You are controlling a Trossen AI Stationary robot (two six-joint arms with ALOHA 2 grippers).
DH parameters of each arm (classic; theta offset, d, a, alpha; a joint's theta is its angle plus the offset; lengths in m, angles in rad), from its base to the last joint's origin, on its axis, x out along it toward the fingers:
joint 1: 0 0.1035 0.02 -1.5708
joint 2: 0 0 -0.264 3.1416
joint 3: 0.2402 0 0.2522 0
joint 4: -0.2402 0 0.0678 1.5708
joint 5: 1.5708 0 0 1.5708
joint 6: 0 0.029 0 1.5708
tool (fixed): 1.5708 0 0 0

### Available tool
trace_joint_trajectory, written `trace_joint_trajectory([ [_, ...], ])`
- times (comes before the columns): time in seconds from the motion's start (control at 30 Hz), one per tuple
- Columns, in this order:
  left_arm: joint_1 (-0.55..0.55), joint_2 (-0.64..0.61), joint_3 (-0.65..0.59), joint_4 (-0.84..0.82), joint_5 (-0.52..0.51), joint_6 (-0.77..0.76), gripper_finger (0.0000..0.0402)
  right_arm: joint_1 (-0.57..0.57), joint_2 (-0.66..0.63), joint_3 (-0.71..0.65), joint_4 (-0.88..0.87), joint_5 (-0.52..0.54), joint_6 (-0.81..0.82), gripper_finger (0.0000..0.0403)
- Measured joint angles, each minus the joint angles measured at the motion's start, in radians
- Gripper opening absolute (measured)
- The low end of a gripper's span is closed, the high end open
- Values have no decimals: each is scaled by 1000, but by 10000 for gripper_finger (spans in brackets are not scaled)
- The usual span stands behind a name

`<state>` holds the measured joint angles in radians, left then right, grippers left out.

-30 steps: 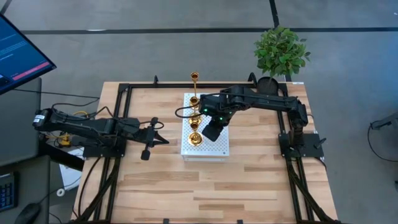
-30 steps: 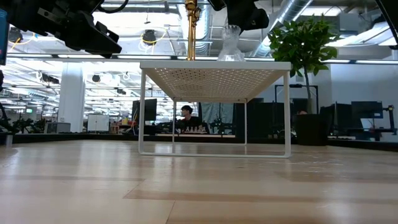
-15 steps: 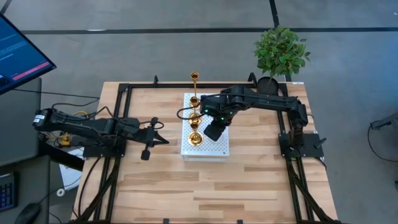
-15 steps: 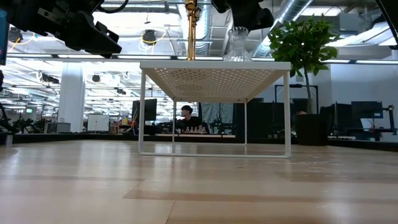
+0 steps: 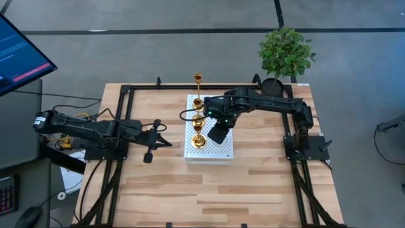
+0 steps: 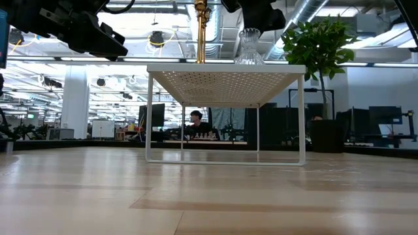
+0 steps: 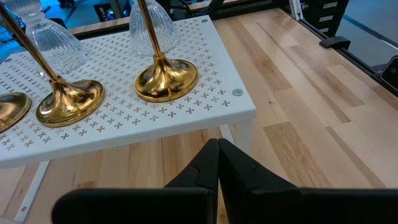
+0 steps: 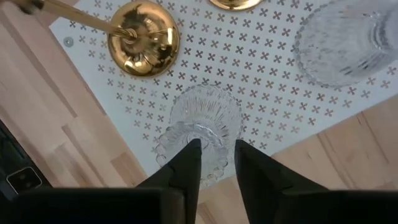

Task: Pick & Place candle stick holders
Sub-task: Put the transparent candle holder on the shelf aligned with the other transparent candle holder

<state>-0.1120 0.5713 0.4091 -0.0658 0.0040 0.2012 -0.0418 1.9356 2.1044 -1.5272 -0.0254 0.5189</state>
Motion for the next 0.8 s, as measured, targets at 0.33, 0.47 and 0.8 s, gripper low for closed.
trace_joint_trajectory([
  [0.33, 0, 0, 0, 0, 0, 0, 8, 0, 0, 0, 9, -2, -55, 102],
  [0.47, 0, 0, 0, 0, 0, 0, 8, 0, 0, 0, 9, -4, -58, 101],
  [0.8, 0, 0, 0, 0, 0, 0, 8, -7, 0, 0, -19, -83, -58, 101],
])
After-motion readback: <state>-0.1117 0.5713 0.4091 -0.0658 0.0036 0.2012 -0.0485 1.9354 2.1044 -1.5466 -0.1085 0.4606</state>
